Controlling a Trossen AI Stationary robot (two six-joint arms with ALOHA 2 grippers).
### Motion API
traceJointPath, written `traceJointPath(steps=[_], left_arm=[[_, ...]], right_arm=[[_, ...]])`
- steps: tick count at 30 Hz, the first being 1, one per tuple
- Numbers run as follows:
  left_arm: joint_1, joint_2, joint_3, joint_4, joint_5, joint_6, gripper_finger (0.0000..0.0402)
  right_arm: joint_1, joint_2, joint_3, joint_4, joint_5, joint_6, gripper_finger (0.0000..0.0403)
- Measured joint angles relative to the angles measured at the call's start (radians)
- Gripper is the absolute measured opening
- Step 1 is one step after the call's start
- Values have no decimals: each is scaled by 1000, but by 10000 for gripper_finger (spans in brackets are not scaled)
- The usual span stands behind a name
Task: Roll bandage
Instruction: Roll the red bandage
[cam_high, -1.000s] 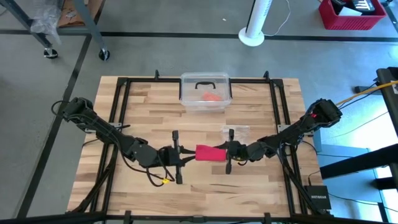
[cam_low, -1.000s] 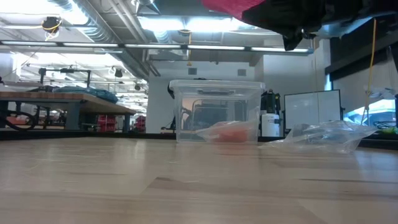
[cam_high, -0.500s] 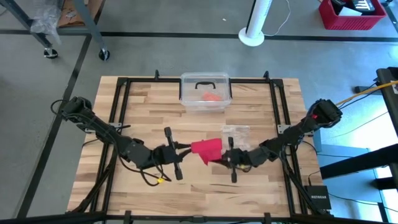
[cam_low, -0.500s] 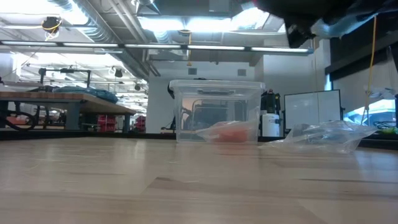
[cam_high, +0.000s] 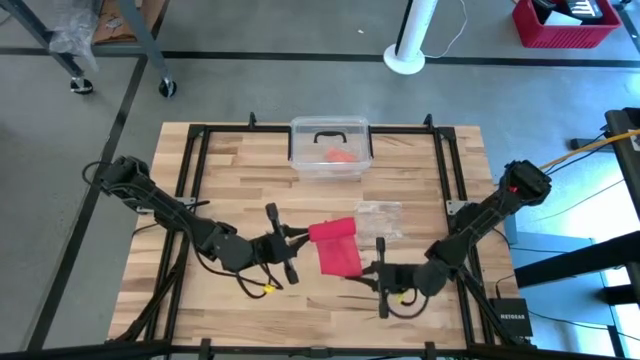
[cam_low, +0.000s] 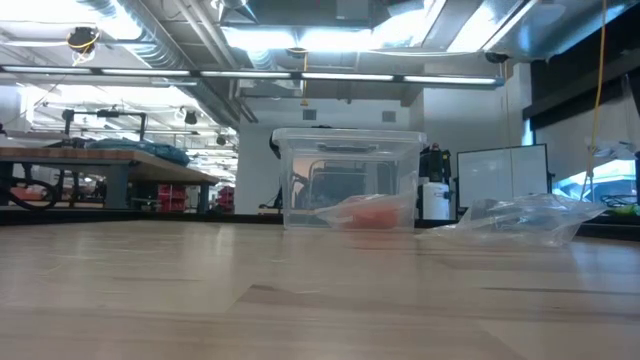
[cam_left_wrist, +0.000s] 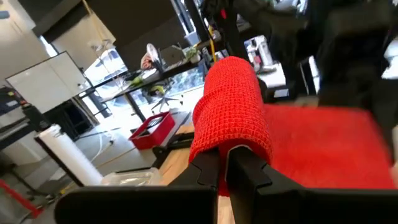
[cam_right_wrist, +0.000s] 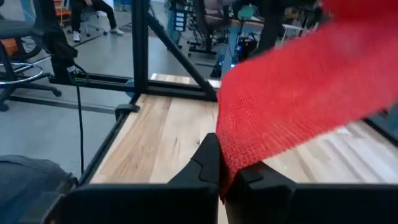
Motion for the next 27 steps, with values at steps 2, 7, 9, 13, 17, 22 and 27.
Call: traceJointPath(steps=[2,7,9,13,17,22,27], left_arm=[[0,7,0,-1,-17,18,4],[1,13,0,-1,-26,38,4],[0,13,0,-2,-39,39,4],[2,13,0,-34,-50,38,4],[7,13,0,-51,-50,18,4],[7,13,0,-61,-51,18,4],[8,16,0,-75,-53,18,4]], right_arm=[[19,0,25,-13,19,-23,3],[58,0,76,-15,28,-104,2],[69,0,100,-15,28,-134,2],[76,0,150,-14,27,-213,2],[69,0,193,-16,24,-282,3],[36,0,242,-33,16,-327,3],[-4,0,307,-89,-10,-340,5]])
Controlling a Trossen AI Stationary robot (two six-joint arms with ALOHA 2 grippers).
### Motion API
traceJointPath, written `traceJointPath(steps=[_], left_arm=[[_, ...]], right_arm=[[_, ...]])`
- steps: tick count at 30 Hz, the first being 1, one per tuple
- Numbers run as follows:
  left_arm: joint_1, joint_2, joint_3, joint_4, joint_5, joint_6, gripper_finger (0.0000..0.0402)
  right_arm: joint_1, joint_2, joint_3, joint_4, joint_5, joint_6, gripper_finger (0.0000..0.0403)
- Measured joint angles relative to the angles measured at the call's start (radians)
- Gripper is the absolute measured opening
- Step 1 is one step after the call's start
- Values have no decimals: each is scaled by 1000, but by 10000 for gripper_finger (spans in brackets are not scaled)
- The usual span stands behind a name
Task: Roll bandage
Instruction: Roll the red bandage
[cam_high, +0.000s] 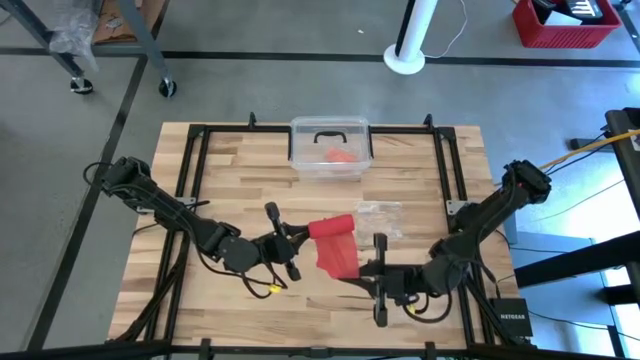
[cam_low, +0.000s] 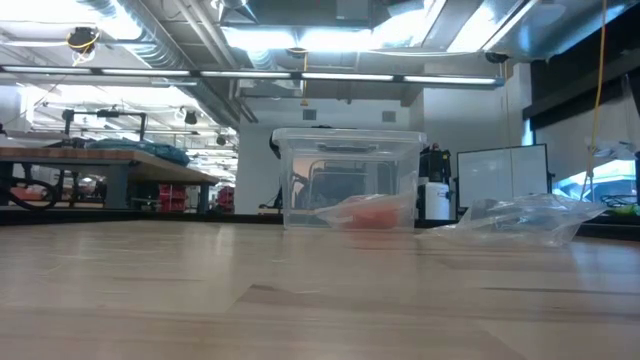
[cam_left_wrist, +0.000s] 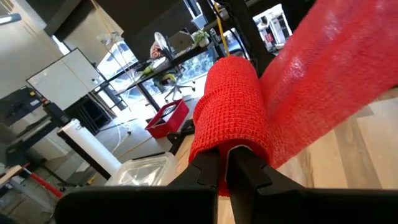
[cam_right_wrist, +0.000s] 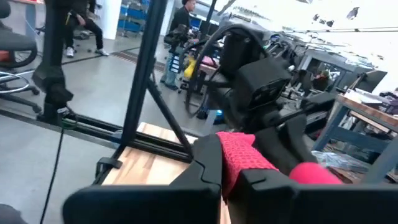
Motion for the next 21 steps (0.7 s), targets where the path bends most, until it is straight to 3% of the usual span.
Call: traceJointPath(steps=[15,21], left_arm=[[-12,3,0,-10,25,17,4],[-47,3,0,-7,25,90,4]], right_arm=[[-188,0,236,-310,22,-1,8],[-290,0,275,-492,12,144,9]])
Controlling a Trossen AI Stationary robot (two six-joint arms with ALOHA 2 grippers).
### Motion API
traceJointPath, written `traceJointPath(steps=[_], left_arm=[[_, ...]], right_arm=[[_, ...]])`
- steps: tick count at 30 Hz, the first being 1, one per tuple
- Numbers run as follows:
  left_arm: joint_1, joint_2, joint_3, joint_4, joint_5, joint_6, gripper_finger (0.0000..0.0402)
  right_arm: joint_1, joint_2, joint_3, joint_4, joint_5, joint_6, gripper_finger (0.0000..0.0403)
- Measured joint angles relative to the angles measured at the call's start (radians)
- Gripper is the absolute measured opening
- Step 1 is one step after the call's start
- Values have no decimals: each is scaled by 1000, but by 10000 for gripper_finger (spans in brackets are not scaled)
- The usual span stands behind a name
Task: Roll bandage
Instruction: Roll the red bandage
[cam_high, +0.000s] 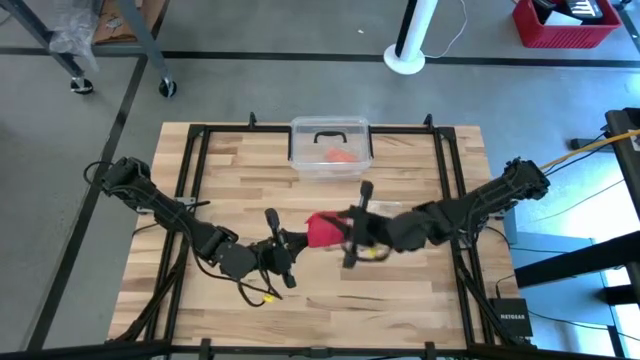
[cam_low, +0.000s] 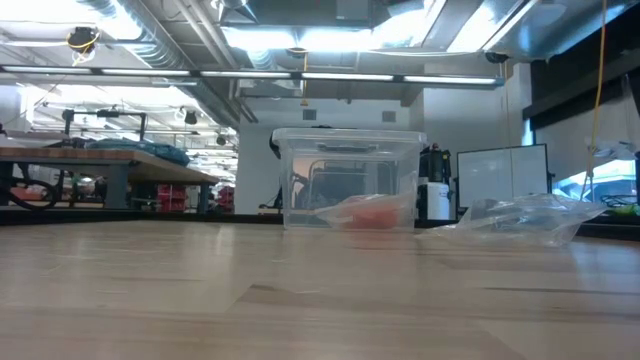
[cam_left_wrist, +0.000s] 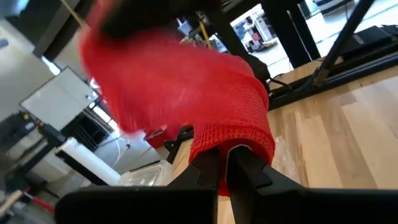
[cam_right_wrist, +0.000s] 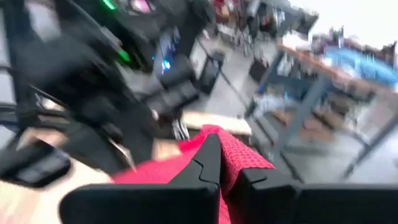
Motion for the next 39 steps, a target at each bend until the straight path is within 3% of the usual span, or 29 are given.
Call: traceJointPath(steps=[3,6,12,17,24,28,34,39], left_arm=[[-15,0,0,2,-1,44,4],[-23,0,0,-2,-14,93,4],[-27,1,-1,-30,-24,146,4],[-27,6,-1,-54,-21,171,4],[-34,6,0,-71,-20,192,4],[-35,6,-1,-77,-19,199,4],[-35,6,-1,-88,-19,206,4],[-36,6,-1,-106,-25,206,4]], right_arm=[[-46,0,0,-116,-39,111,9],[-88,0,0,-204,-142,210,9],[-133,-1,0,-294,-285,355,10],[-137,1,0,-318,-386,406,56],[-138,6,0,-333,-370,451,176],[-138,6,0,-370,-388,461,219],[-138,-5,5,-408,-413,482,241],[-137,-31,100,-509,-413,450,241]])
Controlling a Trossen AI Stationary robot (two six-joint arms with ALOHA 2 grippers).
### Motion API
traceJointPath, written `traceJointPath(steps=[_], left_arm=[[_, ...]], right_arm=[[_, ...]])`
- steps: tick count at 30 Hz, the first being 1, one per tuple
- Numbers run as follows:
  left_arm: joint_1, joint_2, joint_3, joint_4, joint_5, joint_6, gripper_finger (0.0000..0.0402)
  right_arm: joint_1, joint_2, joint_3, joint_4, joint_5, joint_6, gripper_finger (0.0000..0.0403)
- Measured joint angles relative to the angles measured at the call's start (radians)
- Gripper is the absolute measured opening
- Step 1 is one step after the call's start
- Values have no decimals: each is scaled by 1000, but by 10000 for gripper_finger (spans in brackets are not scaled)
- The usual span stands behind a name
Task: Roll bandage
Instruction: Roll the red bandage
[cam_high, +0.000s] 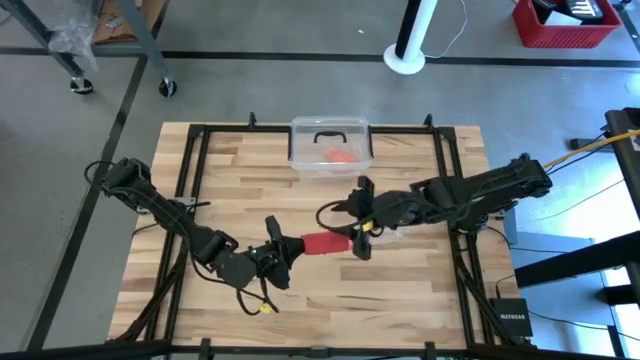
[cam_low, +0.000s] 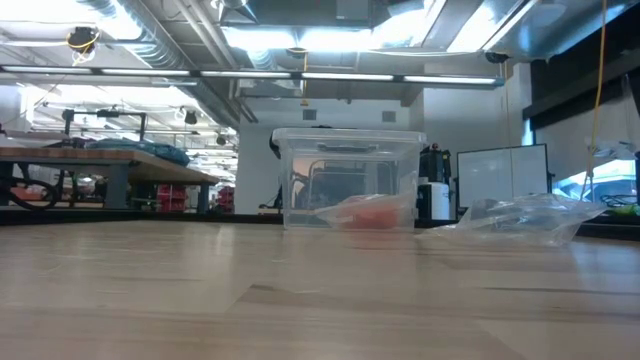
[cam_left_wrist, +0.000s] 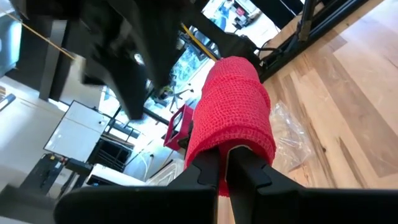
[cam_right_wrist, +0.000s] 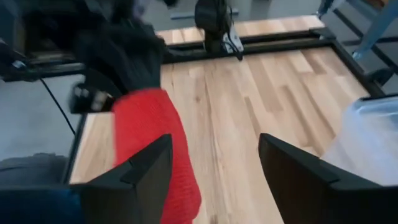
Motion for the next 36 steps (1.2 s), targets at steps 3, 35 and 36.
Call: traceJointPath(steps=[3,35,36], left_arm=[[0,0,0,1,-1,0,4],[-6,-1,0,-24,59,284,4],[-6,-1,0,-21,60,303,4]], right_arm=[[1,-1,60,-59,-20,-11,241],[116,189,51,-59,-144,-180,263],[116,189,51,-57,-152,-179,258]])
